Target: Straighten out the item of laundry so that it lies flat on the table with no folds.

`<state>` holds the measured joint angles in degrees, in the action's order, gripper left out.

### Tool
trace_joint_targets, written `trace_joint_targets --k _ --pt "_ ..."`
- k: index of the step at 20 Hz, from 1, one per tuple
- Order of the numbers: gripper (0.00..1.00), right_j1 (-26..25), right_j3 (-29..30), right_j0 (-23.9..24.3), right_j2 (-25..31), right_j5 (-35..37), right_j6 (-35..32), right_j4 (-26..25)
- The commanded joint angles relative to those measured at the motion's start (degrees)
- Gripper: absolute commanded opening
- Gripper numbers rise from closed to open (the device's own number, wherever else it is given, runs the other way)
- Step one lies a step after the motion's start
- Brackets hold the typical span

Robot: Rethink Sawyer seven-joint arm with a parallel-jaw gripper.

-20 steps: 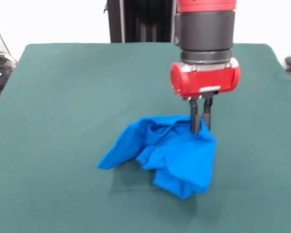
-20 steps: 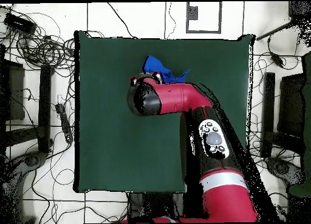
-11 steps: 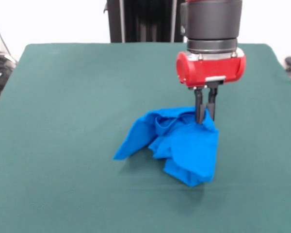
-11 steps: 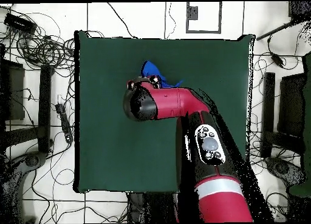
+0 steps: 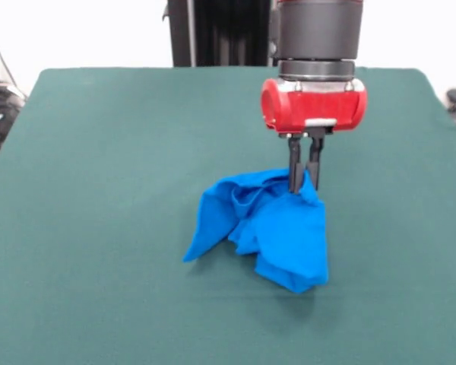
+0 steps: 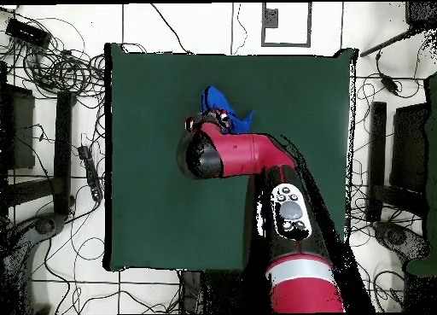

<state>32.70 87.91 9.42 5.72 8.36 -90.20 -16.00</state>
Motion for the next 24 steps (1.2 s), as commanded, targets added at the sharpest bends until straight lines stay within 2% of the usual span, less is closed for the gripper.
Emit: trace_joint_targets --k 1,7,14,24 --pt "0.0 -4.9 8.7 -5.5 -3.3 -7.5 -17.8 2.9" --pt "0.0 -6.5 12.2 -7.6 -5.3 -13.5 -18.4 5.2" --pt "0.0 -10.2 14.3 -12.3 -10.0 -22.2 -18.6 10.1" --pt "0.0 -14.1 17.4 -12.9 -10.0 -29.6 -17.4 14.6"
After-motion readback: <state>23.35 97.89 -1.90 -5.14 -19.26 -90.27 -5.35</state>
